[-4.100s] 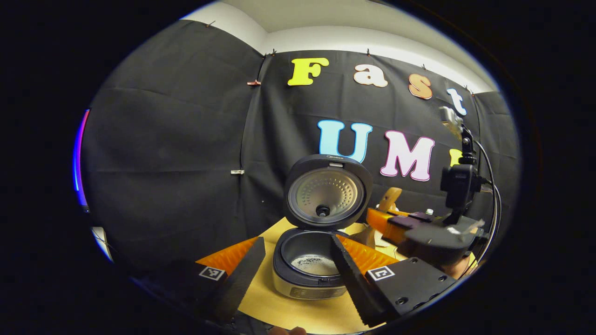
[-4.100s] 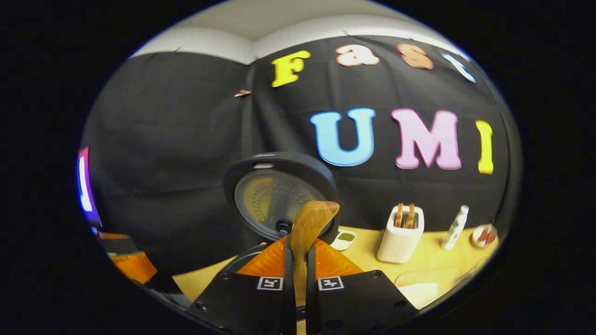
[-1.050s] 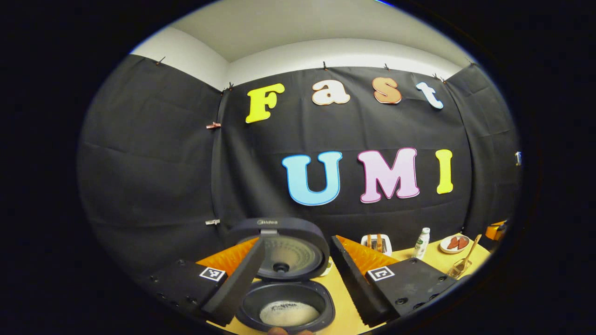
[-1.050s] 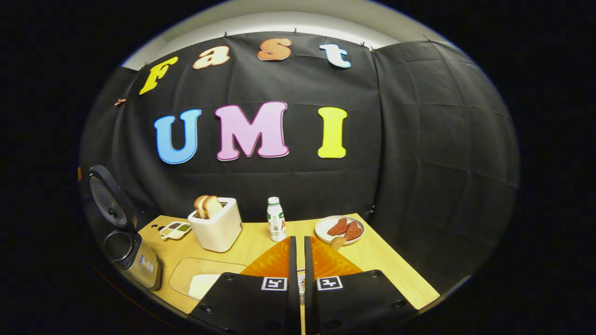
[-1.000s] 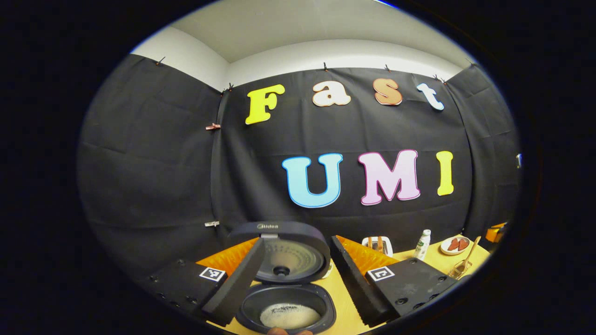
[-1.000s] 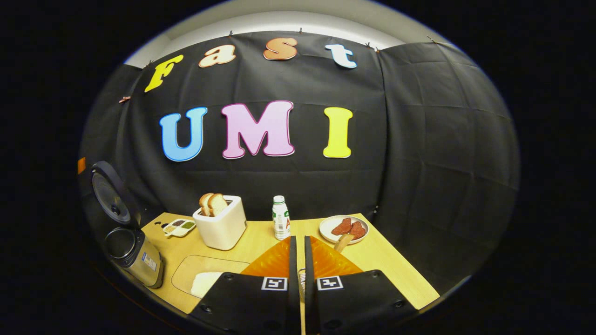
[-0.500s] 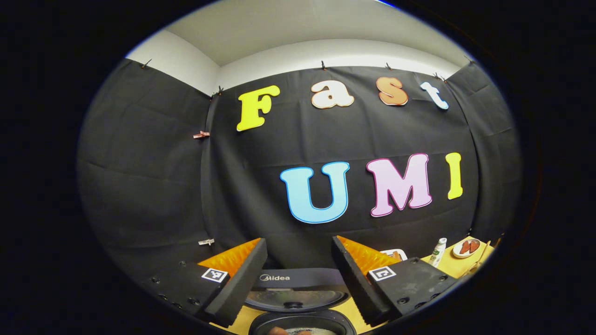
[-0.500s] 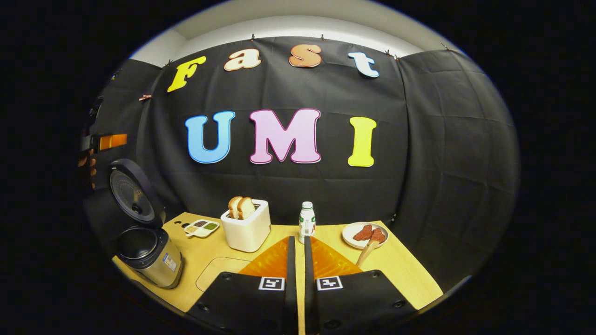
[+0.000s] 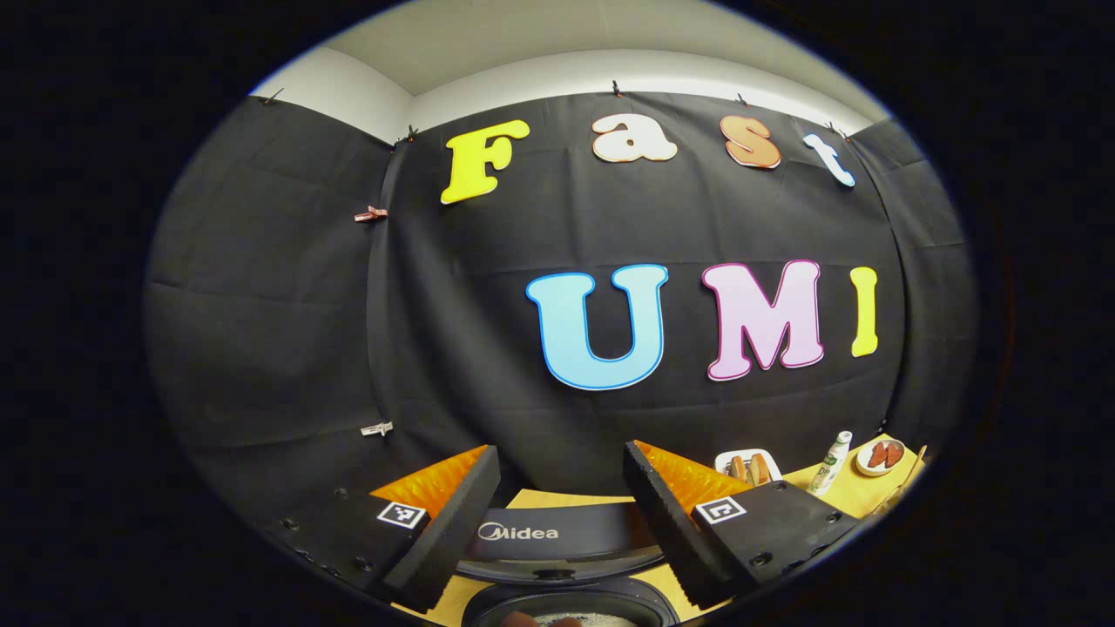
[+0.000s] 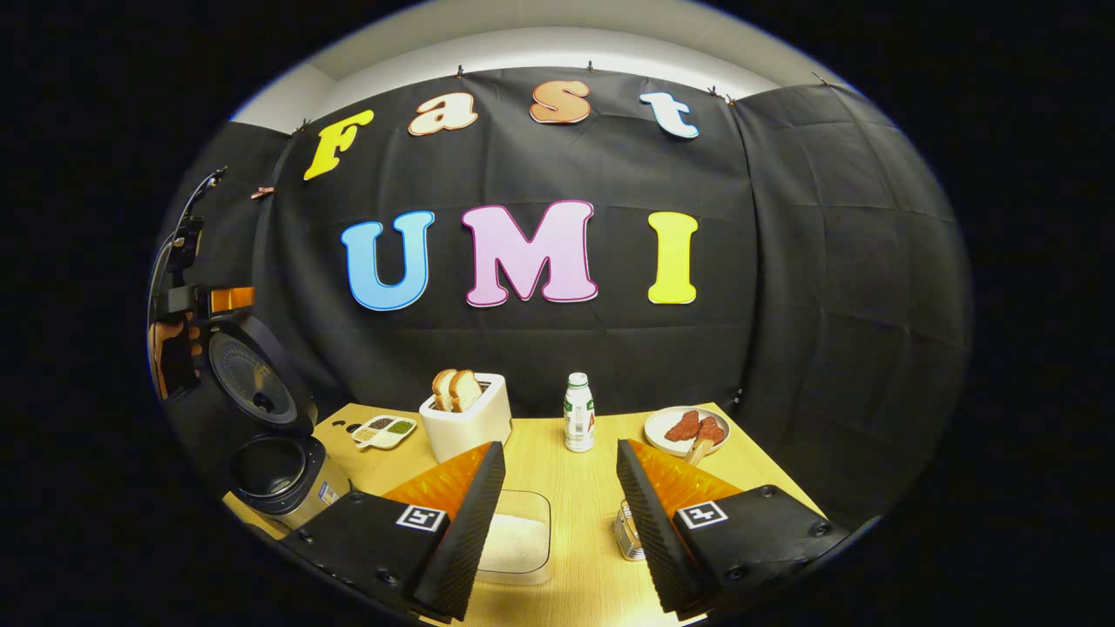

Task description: Close the left gripper, press the button to open the rice cooker; take a wooden spoon from the chopstick holder with the right hand, scoop a spoonful of rice and pour it into the rice cooker, then put the wooden spoon back into the chopstick holder.

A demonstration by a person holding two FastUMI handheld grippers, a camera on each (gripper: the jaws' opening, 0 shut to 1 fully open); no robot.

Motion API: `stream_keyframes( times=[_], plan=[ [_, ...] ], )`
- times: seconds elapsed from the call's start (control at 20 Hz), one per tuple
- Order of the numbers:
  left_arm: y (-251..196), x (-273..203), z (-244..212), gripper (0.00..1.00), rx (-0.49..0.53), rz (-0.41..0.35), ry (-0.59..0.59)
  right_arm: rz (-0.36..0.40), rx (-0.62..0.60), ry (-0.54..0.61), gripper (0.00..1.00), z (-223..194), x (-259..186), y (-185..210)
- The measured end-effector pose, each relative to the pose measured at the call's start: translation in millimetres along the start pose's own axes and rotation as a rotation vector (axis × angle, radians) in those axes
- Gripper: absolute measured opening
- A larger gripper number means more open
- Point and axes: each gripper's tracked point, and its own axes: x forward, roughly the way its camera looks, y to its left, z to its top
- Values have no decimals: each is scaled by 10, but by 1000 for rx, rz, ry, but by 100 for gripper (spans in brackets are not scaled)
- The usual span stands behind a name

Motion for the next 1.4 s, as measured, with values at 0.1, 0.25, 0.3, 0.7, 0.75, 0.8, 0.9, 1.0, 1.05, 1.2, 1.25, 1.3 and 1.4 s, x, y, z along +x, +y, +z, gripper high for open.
stream_keyframes(
  times=[0.1,0.25,0.3,0.7,0.75,0.8,0.9,1.0,1.05,1.2,1.25,1.3,1.4],
  plan=[
    [19,-22,-93,96,-15,11,35,-1,-14,-8,81,33,-7,4],
    [-4,-86,-124,99,-15,13,42,7,-21,-15,81,57,-38,36],
    [-10,-125,-131,100,-12,13,47,14,-21,-17,81,67,-48,54],
    [-80,-759,-426,100,-19,30,28,23,-34,-32,81,100,-115,92],
    [-96,-855,-491,100,-22,33,31,29,-30,-27,81,79,-127,115],
    [-113,-950,-567,100,-18,37,35,36,-27,-26,81,68,-152,146],
    [-173,-1131,-740,100,-1,42,48,49,-28,-31,81,74,-212,205],
    [-210,-1286,-953,100,-14,49,72,65,-39,-28,81,55,-233,259],
    [-216,-1378,-1059,100,-26,56,79,78,-43,-29,81,50,-245,293],
    [-269,-1583,-1448,100,-28,63,97,96,-54,-32,81,33,-333,350],
    [-279,-1635,-1569,100,-35,66,111,98,-57,-33,81,30,-358,365],
    [-288,-1680,-1704,100,-45,73,126,95,-62,-36,81,24,-376,365],
    [-305,-1745,-1921,100,-49,86,158,99,-69,-31,81,-4,-421,391]
  ],
)
